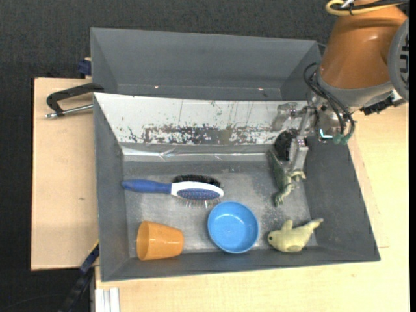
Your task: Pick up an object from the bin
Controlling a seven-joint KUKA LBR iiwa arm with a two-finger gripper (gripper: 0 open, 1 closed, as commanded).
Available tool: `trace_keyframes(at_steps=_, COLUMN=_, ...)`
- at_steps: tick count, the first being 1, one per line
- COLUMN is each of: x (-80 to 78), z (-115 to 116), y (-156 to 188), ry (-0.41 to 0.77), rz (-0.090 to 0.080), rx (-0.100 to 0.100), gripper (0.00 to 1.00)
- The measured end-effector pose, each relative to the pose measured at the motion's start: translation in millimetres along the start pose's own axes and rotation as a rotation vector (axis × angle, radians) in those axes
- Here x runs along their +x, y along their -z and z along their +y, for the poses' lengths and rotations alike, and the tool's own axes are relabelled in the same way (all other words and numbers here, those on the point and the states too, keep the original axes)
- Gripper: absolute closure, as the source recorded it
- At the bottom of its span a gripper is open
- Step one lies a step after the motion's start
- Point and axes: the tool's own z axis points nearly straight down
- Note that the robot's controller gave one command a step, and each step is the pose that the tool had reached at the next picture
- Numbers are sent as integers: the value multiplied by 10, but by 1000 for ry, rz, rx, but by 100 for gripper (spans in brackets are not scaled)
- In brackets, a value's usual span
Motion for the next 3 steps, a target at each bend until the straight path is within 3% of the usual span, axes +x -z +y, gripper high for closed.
trace_keyframes(at_steps=1, x=463, z=772, y=-683, ry=-199, rz=1, rx=-3, gripper=0)
trace_keyframes(at_steps=2, x=950, z=951, y=-1185, ry=-63, rz=1, rx=0, gripper=0)
trace_keyframes(at_steps=3, x=982, z=943, y=-1572, ry=77, rz=-3, rx=1, gripper=0)
